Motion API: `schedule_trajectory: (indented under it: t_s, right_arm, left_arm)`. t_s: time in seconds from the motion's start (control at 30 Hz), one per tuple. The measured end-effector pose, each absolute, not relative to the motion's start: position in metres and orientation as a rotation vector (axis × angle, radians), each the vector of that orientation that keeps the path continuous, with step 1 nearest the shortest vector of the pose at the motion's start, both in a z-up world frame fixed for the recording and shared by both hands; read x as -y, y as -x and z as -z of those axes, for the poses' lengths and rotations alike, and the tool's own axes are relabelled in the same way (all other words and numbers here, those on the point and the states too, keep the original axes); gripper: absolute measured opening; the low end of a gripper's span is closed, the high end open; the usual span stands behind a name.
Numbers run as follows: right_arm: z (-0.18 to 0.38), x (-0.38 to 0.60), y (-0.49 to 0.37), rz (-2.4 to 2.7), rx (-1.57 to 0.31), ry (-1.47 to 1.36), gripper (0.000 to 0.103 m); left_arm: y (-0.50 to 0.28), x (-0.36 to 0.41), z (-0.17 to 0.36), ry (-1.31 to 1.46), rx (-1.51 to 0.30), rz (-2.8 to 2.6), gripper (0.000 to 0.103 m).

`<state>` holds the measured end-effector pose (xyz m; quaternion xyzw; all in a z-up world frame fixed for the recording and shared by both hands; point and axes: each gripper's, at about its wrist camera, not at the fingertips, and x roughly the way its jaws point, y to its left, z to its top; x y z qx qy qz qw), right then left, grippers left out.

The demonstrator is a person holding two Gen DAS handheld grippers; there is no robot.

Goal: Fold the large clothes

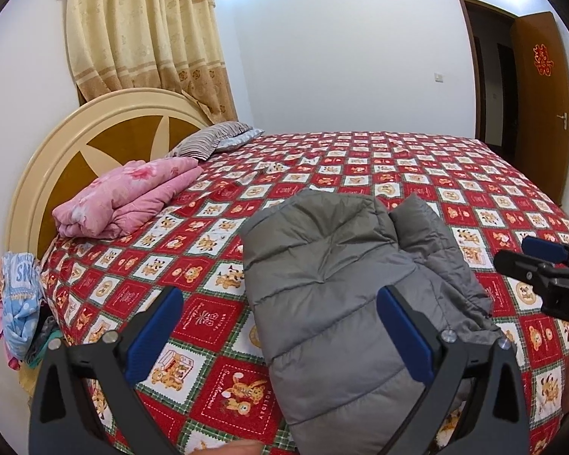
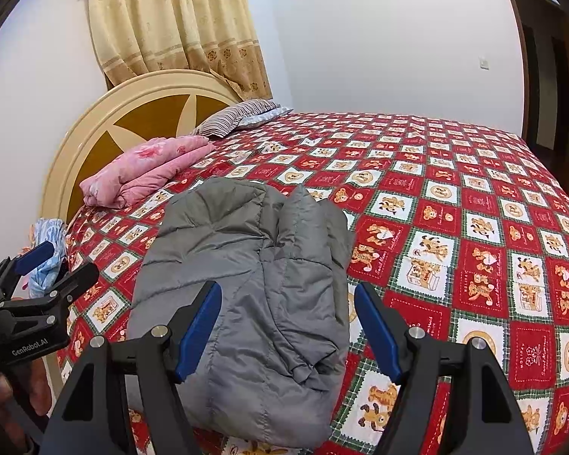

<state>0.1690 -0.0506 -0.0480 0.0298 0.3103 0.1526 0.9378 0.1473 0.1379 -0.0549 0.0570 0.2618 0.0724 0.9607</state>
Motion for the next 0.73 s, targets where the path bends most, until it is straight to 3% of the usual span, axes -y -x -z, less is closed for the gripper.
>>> schedule_trajectory:
  t_s: [0.73]
  right_arm:
    - [0.034, 0.044, -0.156, -0.341, -0.6, -0.033, 0.073]
  left_arm:
    - [-0.144, -0.138, 0.057, -0.116, -0.509, -0.138, 0.103]
